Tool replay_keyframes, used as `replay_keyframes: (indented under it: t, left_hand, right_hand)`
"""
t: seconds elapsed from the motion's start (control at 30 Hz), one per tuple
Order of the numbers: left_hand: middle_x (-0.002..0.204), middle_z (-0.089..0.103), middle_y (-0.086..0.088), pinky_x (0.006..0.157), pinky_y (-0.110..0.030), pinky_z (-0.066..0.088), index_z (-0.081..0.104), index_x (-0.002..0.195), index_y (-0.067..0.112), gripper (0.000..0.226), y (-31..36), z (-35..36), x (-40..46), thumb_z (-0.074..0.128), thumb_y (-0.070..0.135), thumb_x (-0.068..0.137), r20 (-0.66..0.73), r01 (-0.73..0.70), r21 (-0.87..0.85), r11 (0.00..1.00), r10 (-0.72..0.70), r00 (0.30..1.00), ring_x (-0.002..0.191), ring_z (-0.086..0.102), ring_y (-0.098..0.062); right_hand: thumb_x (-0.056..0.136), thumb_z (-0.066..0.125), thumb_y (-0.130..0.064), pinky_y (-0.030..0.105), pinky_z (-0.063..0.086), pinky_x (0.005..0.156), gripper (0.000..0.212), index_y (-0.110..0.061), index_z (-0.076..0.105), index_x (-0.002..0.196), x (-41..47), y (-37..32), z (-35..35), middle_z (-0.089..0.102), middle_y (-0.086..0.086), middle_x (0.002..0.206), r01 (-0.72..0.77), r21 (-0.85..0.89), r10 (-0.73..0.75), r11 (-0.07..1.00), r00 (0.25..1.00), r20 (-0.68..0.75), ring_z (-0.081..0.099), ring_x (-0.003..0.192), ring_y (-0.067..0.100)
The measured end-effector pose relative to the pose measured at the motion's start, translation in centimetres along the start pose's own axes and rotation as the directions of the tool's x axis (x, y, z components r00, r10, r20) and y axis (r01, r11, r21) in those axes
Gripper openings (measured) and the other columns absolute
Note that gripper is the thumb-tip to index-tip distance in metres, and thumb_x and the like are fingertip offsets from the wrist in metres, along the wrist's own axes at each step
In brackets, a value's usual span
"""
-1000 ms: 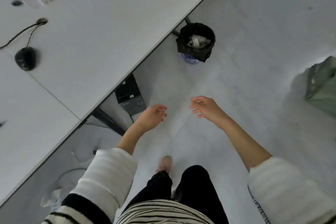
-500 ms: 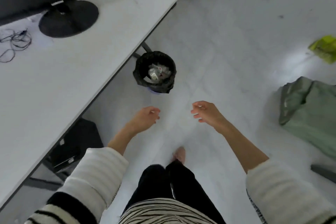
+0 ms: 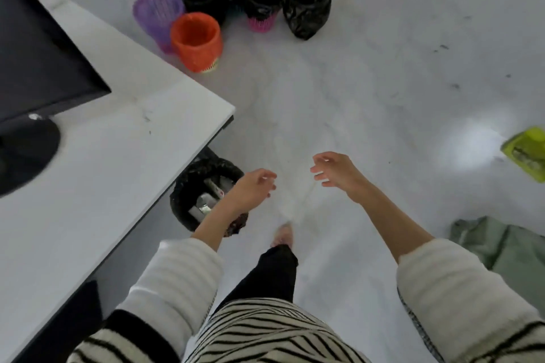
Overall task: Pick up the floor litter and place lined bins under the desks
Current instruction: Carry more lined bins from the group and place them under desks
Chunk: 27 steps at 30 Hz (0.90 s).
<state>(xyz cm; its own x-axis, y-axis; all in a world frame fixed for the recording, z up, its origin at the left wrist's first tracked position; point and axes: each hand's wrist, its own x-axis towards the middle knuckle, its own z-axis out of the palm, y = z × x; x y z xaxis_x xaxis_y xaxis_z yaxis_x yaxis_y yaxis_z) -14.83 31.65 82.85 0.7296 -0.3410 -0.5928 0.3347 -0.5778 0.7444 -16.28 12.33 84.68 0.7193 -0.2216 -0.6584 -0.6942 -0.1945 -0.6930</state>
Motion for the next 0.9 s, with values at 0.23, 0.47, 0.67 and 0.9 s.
replay_keyframes:
  t: [0.23,0.47,0.67,0.9]
  left_hand:
    - [0.117,0.062,-0.014,0.065,-0.016,0.044,0.052,0.124,0.005,0.031,13.4,-3.8,16.9,0.037,0.018,0.099,-0.068,-0.003,-0.026,1.0,0.002,0.998,0.083,0.057,-0.017]
    - [0.09,0.058,-0.005,0.054,-0.01,0.042,0.052,0.12,0.005,0.026,21.9,-7.4,33.1,0.039,0.01,0.098,-0.164,0.078,-0.121,0.99,-0.097,0.982,0.06,0.056,-0.003]
    - [0.076,0.054,0.003,0.044,-0.005,0.04,0.052,0.121,0.002,0.027,31.0,-10.5,48.1,0.039,0.006,0.098,-0.259,0.14,-0.286,0.948,-0.217,0.941,0.051,0.056,-0.003]
    - [0.085,0.058,-0.002,0.061,-0.023,0.038,0.05,0.125,0.002,0.03,37.6,-15.7,61.8,0.038,0.008,0.097,-0.269,0.212,-0.428,0.879,-0.348,0.898,0.065,0.052,-0.013]
  right_hand:
    - [0.095,0.048,-0.02,0.024,0.044,0.066,0.011,-0.016,0.057,0.1,15.1,-12.5,-10.4,0.064,0.007,0.097,0.045,-0.028,-0.045,0.999,0.999,-0.003,0.058,0.084,0.02]
    - [0.095,0.046,-0.023,0.027,0.048,0.074,0.015,-0.016,0.056,0.105,32.7,-21.1,-18.6,0.065,0.008,0.103,0.024,-0.063,-0.019,0.998,0.998,0.068,0.06,0.085,0.019]
    - [0.094,0.048,-0.021,0.029,0.051,0.076,0.022,-0.012,0.056,0.112,48.3,-31.0,-26.3,0.064,0.007,0.096,0.012,-0.019,-0.011,1.0,0.998,0.054,0.06,0.083,0.021]
    - [0.094,0.047,-0.021,0.026,0.051,0.071,0.032,-0.008,0.054,0.122,63.4,-40.9,-31.5,0.064,0.006,0.095,-0.045,-0.072,0.052,0.996,0.994,0.095,0.061,0.081,0.02]
